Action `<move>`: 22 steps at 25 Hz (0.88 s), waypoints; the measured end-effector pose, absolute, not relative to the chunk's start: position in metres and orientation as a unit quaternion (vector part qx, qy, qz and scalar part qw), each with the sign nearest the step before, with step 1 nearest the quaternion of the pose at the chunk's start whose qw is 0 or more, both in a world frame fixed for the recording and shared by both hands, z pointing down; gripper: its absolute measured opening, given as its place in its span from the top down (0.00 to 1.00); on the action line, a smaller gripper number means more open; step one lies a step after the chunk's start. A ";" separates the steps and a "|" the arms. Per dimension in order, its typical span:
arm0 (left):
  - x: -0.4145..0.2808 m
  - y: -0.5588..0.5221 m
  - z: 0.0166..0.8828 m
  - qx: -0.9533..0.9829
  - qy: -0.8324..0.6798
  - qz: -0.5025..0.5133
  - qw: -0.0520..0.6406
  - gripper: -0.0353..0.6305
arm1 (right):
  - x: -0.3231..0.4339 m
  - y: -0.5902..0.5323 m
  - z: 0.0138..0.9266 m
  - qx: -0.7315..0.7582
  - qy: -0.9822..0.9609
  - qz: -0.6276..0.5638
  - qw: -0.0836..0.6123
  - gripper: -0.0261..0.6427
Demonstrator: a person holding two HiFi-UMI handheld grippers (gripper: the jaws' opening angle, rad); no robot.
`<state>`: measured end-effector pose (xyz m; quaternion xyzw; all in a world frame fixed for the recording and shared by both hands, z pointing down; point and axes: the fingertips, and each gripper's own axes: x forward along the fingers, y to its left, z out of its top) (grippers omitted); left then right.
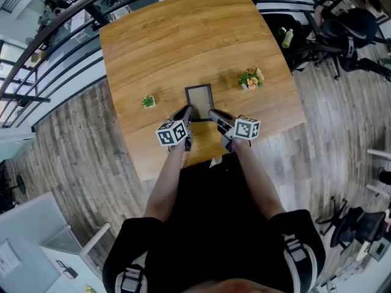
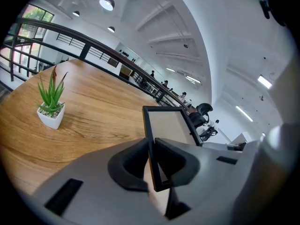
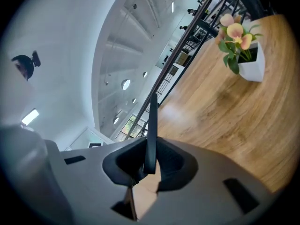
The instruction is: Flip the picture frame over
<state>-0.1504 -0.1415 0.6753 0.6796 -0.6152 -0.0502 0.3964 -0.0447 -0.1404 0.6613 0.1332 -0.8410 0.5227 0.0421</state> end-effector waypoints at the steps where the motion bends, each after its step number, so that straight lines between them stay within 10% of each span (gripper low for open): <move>1: -0.149 -0.141 0.675 0.681 -0.613 -0.047 0.397 0.86 | -0.044 -0.140 0.661 0.135 -0.844 0.517 0.045 0.85; 22: -0.127 -0.149 0.661 0.697 -0.591 -0.060 0.402 0.69 | -0.035 -0.158 0.661 0.208 -0.917 0.290 0.178 0.85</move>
